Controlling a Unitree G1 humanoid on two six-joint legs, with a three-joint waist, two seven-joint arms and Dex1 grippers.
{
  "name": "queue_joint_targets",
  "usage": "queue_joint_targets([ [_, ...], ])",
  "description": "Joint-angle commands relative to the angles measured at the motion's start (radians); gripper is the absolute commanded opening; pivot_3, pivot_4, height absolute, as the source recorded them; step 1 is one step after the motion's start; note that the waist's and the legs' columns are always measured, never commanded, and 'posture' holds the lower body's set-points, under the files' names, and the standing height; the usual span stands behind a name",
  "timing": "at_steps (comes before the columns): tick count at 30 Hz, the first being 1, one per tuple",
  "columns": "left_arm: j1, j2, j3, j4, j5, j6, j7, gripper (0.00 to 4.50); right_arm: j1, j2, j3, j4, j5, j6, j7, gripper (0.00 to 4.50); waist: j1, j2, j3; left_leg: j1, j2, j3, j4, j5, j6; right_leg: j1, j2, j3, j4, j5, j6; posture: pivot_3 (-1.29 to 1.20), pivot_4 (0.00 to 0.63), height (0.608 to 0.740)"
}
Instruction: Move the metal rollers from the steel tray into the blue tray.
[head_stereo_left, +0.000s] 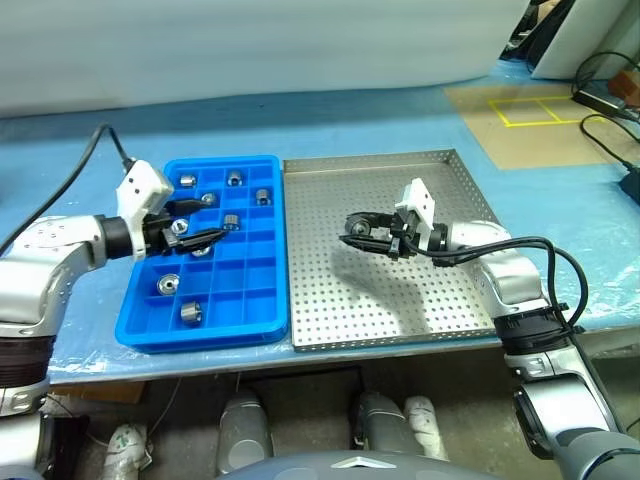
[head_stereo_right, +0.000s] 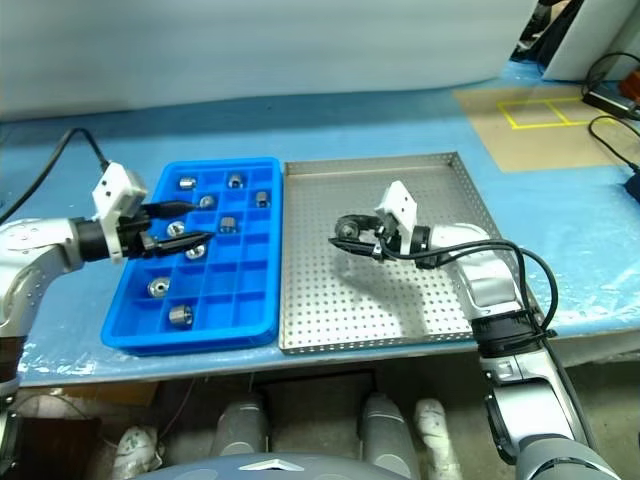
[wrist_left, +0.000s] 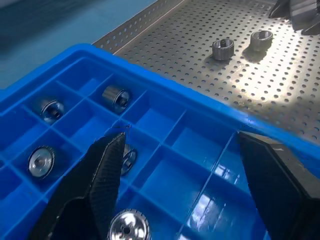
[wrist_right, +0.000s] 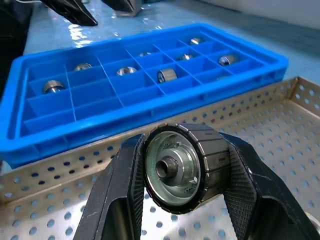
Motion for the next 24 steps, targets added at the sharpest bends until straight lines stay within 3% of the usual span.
queue_joint_targets([
  [1,0.013,0.001,0.041,-0.038,-0.013,-0.008,0.025,3.75,-0.209,0.210,0.112,0.098,-0.074,0.011,-0.130,1.76,-0.008,0.000,0.000,-0.001,0.000,-0.001,-0.001,0.001,-0.001,-0.002,0.000,-0.001,0.002,0.000,0.000,0.14,0.150,0.740],
  [4,0.055,-0.019,0.059,-0.084,-0.033,0.008,0.053,3.75,-0.288,0.316,0.116,0.415,-0.152,-0.213,-0.164,1.76,0.007,-0.002,-0.001,-0.002,0.001,-0.004,-0.011,0.006,-0.009,-0.006,0.001,-0.004,0.002,0.000,-0.004,0.17,0.150,0.740],
  [10,0.094,-0.029,0.080,-0.126,-0.059,0.021,0.089,3.75,-0.400,0.412,0.111,0.658,-0.191,-0.367,-0.160,1.76,0.052,-0.003,-0.001,-0.018,-0.001,-0.012,-0.009,0.005,-0.007,-0.008,0.000,-0.009,-0.001,-0.001,-0.005,0.20,0.150,0.740],
  [20,0.133,-0.053,0.077,-0.144,-0.072,0.019,0.121,3.75,-0.309,0.337,0.113,0.547,-0.171,-0.299,-0.014,1.76,0.049,-0.003,-0.001,-0.019,0.002,-0.022,-0.006,0.007,-0.011,-0.005,0.000,-0.025,0.002,-0.002,-0.006,0.18,0.150,0.740],
  [24,0.116,-0.058,0.054,-0.122,-0.065,0.010,0.118,3.75,-0.269,0.349,0.122,0.535,-0.198,-0.284,-0.035,1.76,0.046,-0.003,-0.001,-0.014,0.003,-0.023,-0.005,0.007,-0.012,-0.001,0.000,-0.025,0.002,-0.002,-0.006,0.17,0.150,0.740],
])
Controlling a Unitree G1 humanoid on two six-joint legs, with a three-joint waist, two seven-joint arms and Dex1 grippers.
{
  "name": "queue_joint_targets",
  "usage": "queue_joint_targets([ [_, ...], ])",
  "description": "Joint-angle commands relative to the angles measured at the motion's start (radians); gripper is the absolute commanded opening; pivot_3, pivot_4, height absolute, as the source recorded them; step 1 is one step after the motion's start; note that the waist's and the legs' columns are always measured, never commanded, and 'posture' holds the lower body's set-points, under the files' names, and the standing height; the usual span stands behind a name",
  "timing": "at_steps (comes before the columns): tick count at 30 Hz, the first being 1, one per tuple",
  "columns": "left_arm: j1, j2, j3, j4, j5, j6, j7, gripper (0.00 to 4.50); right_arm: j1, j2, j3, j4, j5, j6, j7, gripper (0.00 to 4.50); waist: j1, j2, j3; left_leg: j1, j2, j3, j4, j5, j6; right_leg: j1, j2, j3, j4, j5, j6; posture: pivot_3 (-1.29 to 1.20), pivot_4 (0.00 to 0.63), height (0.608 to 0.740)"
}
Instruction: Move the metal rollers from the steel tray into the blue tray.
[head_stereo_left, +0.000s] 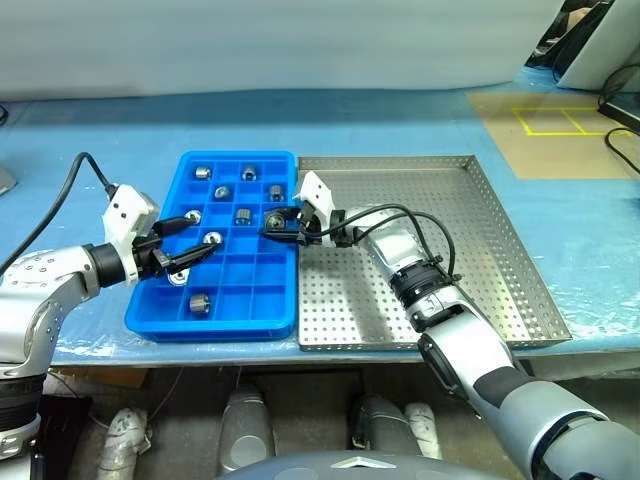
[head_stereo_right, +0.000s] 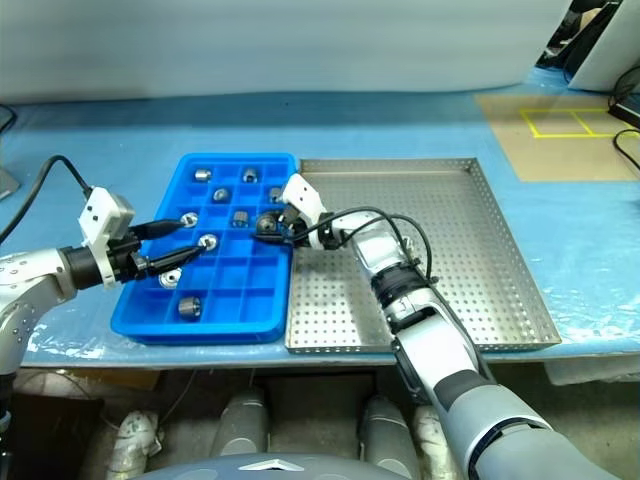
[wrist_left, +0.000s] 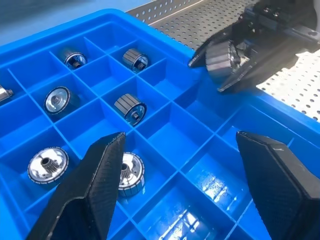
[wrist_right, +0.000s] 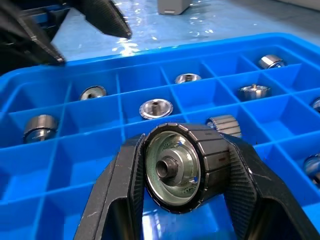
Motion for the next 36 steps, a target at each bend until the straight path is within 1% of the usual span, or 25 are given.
queue_joint_targets([
  [1,-0.030,-0.003,-0.011,-0.001,-0.001,-0.018,0.000,3.75,0.005,0.026,-0.001,-0.008,-0.022,-0.021,-0.047,1.76,-0.003,0.000,0.000,0.001,0.000,0.000,0.000,0.000,0.000,0.001,0.000,0.000,0.000,0.000,0.000,0.17,0.150,0.740],
  [3,-0.041,-0.007,-0.021,0.005,0.001,-0.018,0.001,3.75,0.001,0.038,0.001,0.041,-0.049,-0.047,-0.087,1.76,-0.005,0.000,0.000,0.002,0.000,0.000,0.000,0.000,0.000,0.001,0.000,0.001,0.000,0.000,0.000,0.17,0.150,0.740],
  [6,-0.049,-0.014,-0.035,0.002,-0.001,-0.018,0.002,3.75,0.006,0.053,-0.009,0.065,-0.045,-0.059,-0.076,1.76,-0.007,0.000,0.000,0.002,0.000,0.000,0.000,0.000,0.000,0.001,0.000,0.001,0.000,0.000,0.000,0.17,0.150,0.740],
  [8,-0.050,-0.017,-0.040,-0.001,-0.002,-0.018,0.003,3.75,0.014,0.049,0.003,0.072,-0.059,-0.084,-0.058,2.53,-0.007,0.000,0.000,0.002,0.000,0.000,0.000,0.000,0.000,0.001,0.000,0.000,0.000,0.000,0.000,0.17,0.150,0.740],
  [9,-0.049,-0.019,-0.042,-0.003,-0.001,-0.017,0.004,3.75,0.021,0.050,-0.004,0.069,-0.054,-0.082,-0.059,2.81,-0.007,0.000,0.000,0.001,0.000,0.000,0.000,0.000,0.000,0.001,0.000,0.000,0.000,0.000,0.000,0.17,0.150,0.740],
  [10,-0.048,-0.020,-0.043,-0.006,-0.003,-0.016,0.005,3.75,0.022,0.049,-0.014,0.064,-0.053,-0.061,-0.075,3.12,-0.007,0.000,0.000,0.001,0.000,0.000,0.000,0.000,0.000,0.002,0.000,0.000,0.000,0.000,0.000,0.16,0.150,0.740],
  [12,-0.047,-0.023,-0.043,-0.012,-0.008,-0.011,0.004,3.75,0.027,0.039,-0.031,0.036,-0.030,-0.012,-0.058,3.77,-0.007,0.000,0.000,0.002,0.000,0.000,0.000,0.000,0.000,0.002,0.000,0.000,0.000,0.000,0.000,0.16,0.150,0.740],
  [15,-0.046,-0.026,-0.050,-0.020,-0.011,-0.009,0.001,3.75,0.052,-0.006,-0.075,-0.089,0.018,0.048,-0.043,3.77,-0.001,0.000,0.000,0.002,0.000,0.000,0.000,0.000,0.001,0.003,0.000,-0.001,0.000,0.000,0.000,0.15,0.150,0.740],
  [17,-0.055,-0.035,-0.060,-0.023,-0.015,-0.009,0.004,3.75,0.071,-0.059,-0.110,-0.186,0.045,0.093,-0.040,3.77,0.002,0.000,0.000,0.002,-0.001,0.000,0.001,0.000,0.001,0.003,0.000,0.000,0.000,0.000,0.000,0.13,0.150,0.740],
  [20,-0.069,-0.061,-0.087,-0.030,-0.017,-0.010,0.011,3.75,0.098,-0.180,-0.199,-0.339,0.118,0.203,-0.027,3.77,0.010,0.001,0.000,0.002,-0.002,0.000,0.002,0.000,0.001,0.004,0.000,0.000,-0.001,0.000,0.000,0.12,0.150,0.740],
  [22,-0.075,-0.084,-0.110,-0.026,-0.013,-0.014,0.012,3.75,0.131,-0.275,-0.239,-0.407,0.129,0.243,-0.022,3.77,0.014,0.001,0.000,0.002,-0.002,0.000,0.002,0.000,0.001,0.004,0.000,0.001,-0.001,0.000,0.000,0.09,0.150,0.740],
  [25,-0.090,-0.121,-0.151,-0.005,0.002,-0.028,0.014,3.75,0.201,-0.412,-0.285,-0.447,0.117,0.264,-0.019,3.77,0.015,0.001,0.000,0.004,-0.001,0.000,0.002,0.000,0.001,0.005,0.000,0.002,-0.001,0.000,0.000,0.05,0.150,0.740],
  [27,-0.105,-0.143,-0.176,0.009,0.007,-0.035,0.011,3.75,0.248,-0.473,-0.305,-0.463,0.111,0.276,-0.028,3.77,0.013,0.001,0.000,0.004,-0.001,0.000,0.001,0.000,0.001,0.005,0.000,0.002,-0.001,0.000,0.000,0.03,0.150,0.740],
  [29,-0.125,-0.160,-0.198,0.028,0.014,-0.045,0.005,3.75,0.295,-0.506,-0.318,-0.495,0.121,0.300,-0.033,3.77,0.008,0.001,0.000,0.004,-0.001,0.000,0.001,0.000,0.001,0.005,0.001,0.004,-0.001,0.000,0.000,0.00,0.150,0.740],
  [32,-0.160,-0.179,-0.224,0.065,0.025,-0.061,-0.008,3.75,0.344,-0.517,-0.321,-0.501,0.132,0.323,-0.050,3.77,-0.015,0.001,0.000,0.006,-0.002,0.001,0.002,0.000,0.001,0.005,0.001,0.010,-0.001,0.000,0.000,-0.02,0.150,0.740],
  [36,-0.199,-0.196,-0.255,0.109,0.042,-0.081,-0.025,3.75,0.372,-0.489,-0.308,-0.400,0.095,0.276,-0.108,3.77,-0.033,0.001,0.000,0.008,-0.002,0.003,0.002,0.000,0.001,0.005,0.001,0.014,-0.001,0.000,0.000,-0.03,0.150,0.740],
])
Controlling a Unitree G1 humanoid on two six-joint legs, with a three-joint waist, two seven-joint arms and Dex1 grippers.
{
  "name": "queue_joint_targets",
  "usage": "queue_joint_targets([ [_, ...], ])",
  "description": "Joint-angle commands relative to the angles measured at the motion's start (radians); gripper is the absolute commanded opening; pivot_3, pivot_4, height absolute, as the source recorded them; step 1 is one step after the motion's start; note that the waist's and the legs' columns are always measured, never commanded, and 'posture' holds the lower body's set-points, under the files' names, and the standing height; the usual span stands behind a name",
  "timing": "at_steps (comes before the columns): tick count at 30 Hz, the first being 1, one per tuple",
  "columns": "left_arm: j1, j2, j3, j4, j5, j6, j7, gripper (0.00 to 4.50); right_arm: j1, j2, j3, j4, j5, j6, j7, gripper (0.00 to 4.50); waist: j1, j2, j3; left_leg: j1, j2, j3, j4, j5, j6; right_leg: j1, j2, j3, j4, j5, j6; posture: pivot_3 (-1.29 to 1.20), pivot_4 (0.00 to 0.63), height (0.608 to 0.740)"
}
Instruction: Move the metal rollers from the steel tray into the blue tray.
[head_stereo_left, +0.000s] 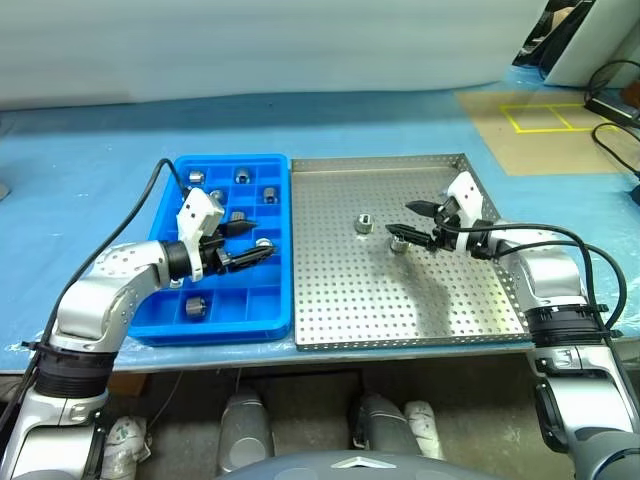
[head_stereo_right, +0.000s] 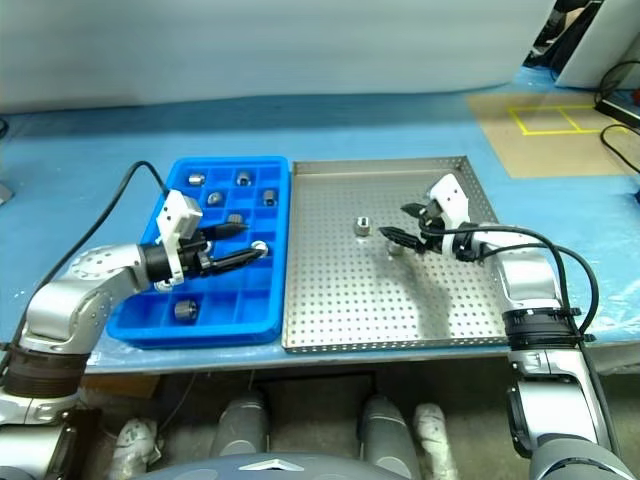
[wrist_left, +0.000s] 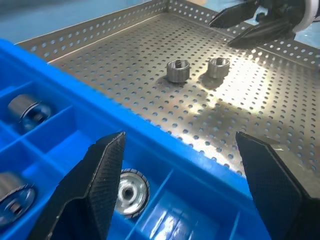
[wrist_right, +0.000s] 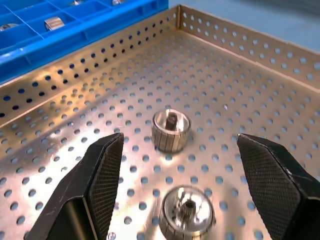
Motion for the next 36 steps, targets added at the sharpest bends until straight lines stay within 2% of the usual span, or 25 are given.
queue_joint_targets([
  [1,-0.034,-0.007,-0.014,0.027,0.018,-0.035,-0.019,3.75,0.008,0.021,-0.009,0.060,-0.012,-0.050,-0.048,3.77,-0.006,0.000,0.000,0.000,0.000,0.000,0.000,0.000,0.000,0.000,0.000,0.000,0.000,0.000,0.000,-0.03,0.150,0.740],
  [17,-0.026,-0.013,-0.021,0.062,0.051,-0.061,-0.023,3.75,-0.030,0.065,0.049,0.309,-0.089,-0.205,-0.064,3.77,-0.008,0.000,0.000,0.000,-0.001,0.001,0.003,-0.001,0.002,0.000,0.000,0.001,0.000,0.000,0.000,-0.01,0.150,0.740],
  [21,-0.018,-0.012,-0.015,0.049,0.047,-0.055,-0.019,3.75,-0.049,0.067,0.055,0.351,-0.104,-0.240,-0.067,2.56,-0.008,0.000,0.000,0.000,-0.001,0.001,0.003,-0.001,0.003,0.001,0.000,0.002,0.000,0.000,0.000,-0.01,0.150,0.740],
  [24,-0.011,-0.008,-0.011,0.041,0.042,-0.050,-0.022,3.75,-0.052,0.066,0.056,0.346,-0.092,-0.256,-0.034,2.56,-0.008,0.000,0.000,0.000,-0.001,0.001,0.004,-0.001,0.003,0.001,0.000,0.001,0.000,0.000,0.000,-0.01,0.150,0.740],
  [25,-0.010,-0.004,-0.008,0.041,0.042,-0.051,-0.024,3.75,-0.057,0.067,0.057,0.343,-0.098,-0.259,-0.041,2.17,-0.008,0.000,0.000,0.000,-0.001,0.001,0.004,-0.001,0.003,0.001,0.000,0.001,0.000,0.000,0.000,-0.01,0.150,0.740],
  [26,-0.010,0.004,-0.001,0.038,0.038,-0.048,-0.027,3.75,-0.066,0.069,0.058,0.338,-0.101,-0.257,-0.047,2.00,-0.008,0.000,0.000,0.000,-0.001,0.001,0.004,-0.002,0.003,0.001,0.000,0.001,0.000,0.000,0.000,-0.01,0.150,0.740],
  [32,-0.003,0.064,0.079,0.017,0.000,-0.032,-0.038,3.75,-0.098,0.087,0.070,0.181,-0.044,-0.203,0.038,2.00,-0.009,0.001,0.000,-0.001,-0.001,0.001,0.004,-0.002,0.004,0.000,0.000,0.001,0.000,0.000,0.000,0.01,0.150,0.740],
  [36,0.027,0.104,0.137,0.049,0.005,-0.039,-0.033,3.75,-0.164,0.161,0.102,0.062,0.010,-0.131,0.083,2.00,-0.017,0.001,0.001,-0.001,0.000,0.002,0.004,-0.002,0.004,-0.002,0.000,0.001,0.000,0.000,0.000,0.02,0.150,0.740],
])
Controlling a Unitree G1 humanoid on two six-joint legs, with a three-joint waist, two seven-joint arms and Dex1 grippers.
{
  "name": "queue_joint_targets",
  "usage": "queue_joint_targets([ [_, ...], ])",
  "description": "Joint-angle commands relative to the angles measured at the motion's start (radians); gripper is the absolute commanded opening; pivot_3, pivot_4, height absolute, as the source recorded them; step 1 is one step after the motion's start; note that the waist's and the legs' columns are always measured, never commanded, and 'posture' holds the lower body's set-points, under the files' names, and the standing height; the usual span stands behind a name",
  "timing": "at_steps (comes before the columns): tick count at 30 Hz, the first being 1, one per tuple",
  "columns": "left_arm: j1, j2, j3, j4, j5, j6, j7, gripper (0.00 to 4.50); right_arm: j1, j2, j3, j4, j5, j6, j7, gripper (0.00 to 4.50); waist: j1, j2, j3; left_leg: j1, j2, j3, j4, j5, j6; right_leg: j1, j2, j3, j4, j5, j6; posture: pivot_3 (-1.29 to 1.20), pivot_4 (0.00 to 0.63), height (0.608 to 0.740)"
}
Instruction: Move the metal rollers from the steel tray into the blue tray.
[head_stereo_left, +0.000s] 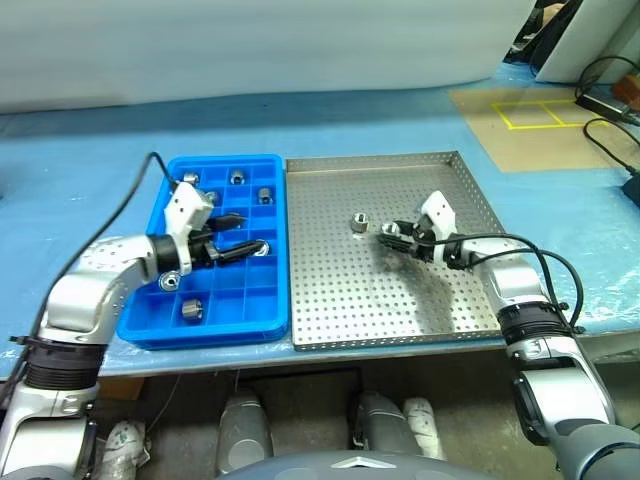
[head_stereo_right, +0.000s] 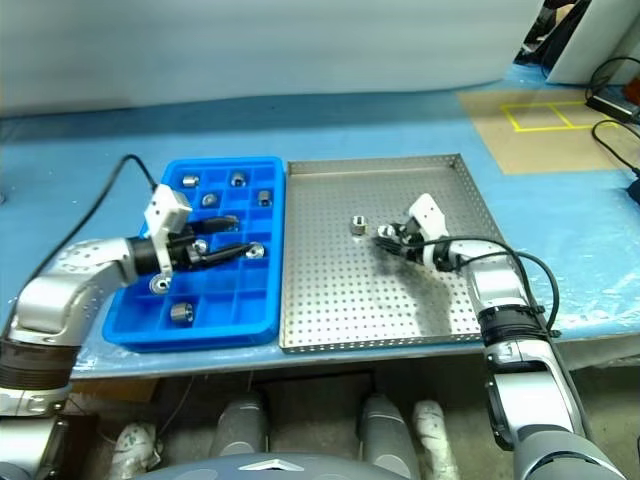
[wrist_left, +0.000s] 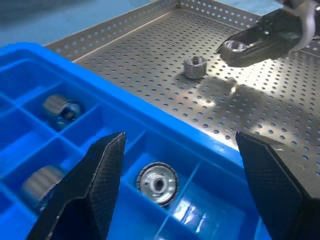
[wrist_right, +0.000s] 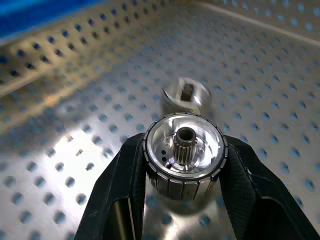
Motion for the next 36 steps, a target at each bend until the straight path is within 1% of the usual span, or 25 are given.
queue_joint_targets([
  [1,0.022,0.028,0.065,-0.008,-0.014,-0.004,0.003,3.75,-0.077,0.059,0.049,-0.131,0.054,0.033,0.044,2.00,0.003,0.000,0.000,0.000,0.000,0.000,0.000,0.000,0.000,0.000,0.000,-0.001,0.000,0.000,0.000,0.03,0.150,0.740],
  [4,0.065,0.054,0.122,-0.035,-0.033,0.013,0.004,3.75,-0.139,0.174,0.119,-0.168,0.084,0.092,0.070,2.00,0.007,0.000,0.000,-0.001,0.001,0.000,0.000,-0.001,0.001,0.000,0.000,-0.001,0.000,0.000,0.000,0.07,0.150,0.740],
  [7,0.123,0.078,0.155,-0.047,-0.033,0.016,0.001,3.75,-0.184,0.282,0.145,-0.147,0.131,0.182,0.079,2.00,0.011,0.000,0.000,-0.002,0.001,-0.001,-0.002,-0.001,0.001,0.000,0.000,-0.004,-0.001,0.000,0.000,0.12,0.150,0.740],
  [9,0.157,0.087,0.171,-0.068,-0.038,0.020,0.004,3.75,-0.191,0.329,0.169,-0.132,0.147,0.231,0.094,2.00,0.019,0.000,0.000,-0.003,0.001,-0.001,-0.002,-0.001,0.001,-0.001,0.000,-0.005,-0.001,0.000,0.000,0.14,0.150,0.740],
  [12,0.204,0.083,0.197,-0.118,-0.058,0.036,0.022,3.75,-0.175,0.350,0.226,-0.076,0.118,0.245,0.120,2.00,0.045,0.000,0.000,-0.005,0.000,-0.002,-0.002,-0.001,0.001,0.000,-0.001,-0.009,-0.002,0.000,0.000,0.17,0.150,0.740],
  [15,0.256,0.071,0.210,-0.172,-0.069,0.050,0.046,3.75,-0.164,0.345,0.265,-0.060,0.113,0.259,0.158,2.00,0.059,0.000,0.000,-0.006,0.000,-0.003,-0.002,-0.001,0.001,0.000,-0.002,-0.013,-0.002,0.000,0.000,0.20,0.150,0.740],
  [17,0.286,0.063,0.218,-0.201,-0.079,0.059,0.064,3.75,-0.161,0.350,0.280,-0.043,0.099,0.241,0.158,2.00,0.062,0.000,0.000,-0.005,0.001,-0.004,-0.002,-0.001,0.000,0.000,-0.002,-0.013,-0.002,0.000,0.000,0.21,0.150,0.740],
  [19,0.306,0.055,0.225,-0.220,-0.086,0.066,0.083,3.75,-0.165,0.367,0.297,0.009,0.054,0.172,0.125,2.00,0.063,0.000,0.000,-0.005,0.002,-0.004,-0.003,0.001,-0.002,0.000,-0.002,-0.013,-0.002,0.000,0.000,0.22,0.150,0.740],
  [22,0.319,0.047,0.229,-0.243,-0.095,0.076,0.104,3.75,-0.205,0.424,0.267,0.125,0.019,0.083,0.042,2.00,0.063,0.000,0.000,-0.003,0.004,-0.004,-0.006,0.002,-0.005,0.000,-0.001,-0.013,-0.001,0.000,0.000,0.24,0.150,0.740],
  [24,0.324,0.047,0.232,-0.255,-0.101,0.083,0.113,3.75,-0.231,0.453,0.253,0.178,0.006,0.039,0.013,2.00,0.058,0.000,0.000,-0.001,0.004,-0.004,-0.009,0.003,-0.006,0.000,0.000,-0.012,-0.001,0.000,0.000,0.24,0.150,0.740],
  [27,0.327,0.054,0.238,-0.259,-0.108,0.087,0.117,3.75,-0.252,0.482,0.254,0.222,-0.017,-0.012,-0.002,2.00,0.056,0.000,0.000,0.001,0.004,-0.004,-0.012,0.003,-0.006,0.000,0.000,-0.012,0.000,0.000,-0.001,0.24,0.150,0.740],
  [30,0.322,0.064,0.239,-0.244,-0.104,0.085,0.114,3.75,-0.256,0.504,0.273,0.224,-0.036,-0.025,0.018,2.00,0.044,-0.001,0.000,0.002,0.005,-0.004,-0.013,0.005,-0.010,0.000,0.002,-0.012,0.000,-0.001,-0.002,0.23,0.150,0.740],
  [32,0.313,0.064,0.235,-0.238,-0.103,0.085,0.114,3.75,-0.263,0.516,0.269,0.221,-0.036,-0.027,0.026,2.00,0.034,-0.001,0.000,0.001,0.006,-0.004,-0.013,0.006,-0.010,-0.001,0.003,-0.012,-0.001,-0.001,-0.002,0.23,0.150,0.740],
  [36,0.296,0.058,0.216,-0.228,-0.097,0.080,0.116,3.75,-0.285,0.528,0.254,0.186,-0.018,0.003,0.050,2.00,0.033,-0.001,0.000,0.001,0.011,-0.004,-0.013,0.006,-0.010,-0.001,0.008,-0.013,-0.001,-0.002,-0.004,0.23,0.150,0.740],
])
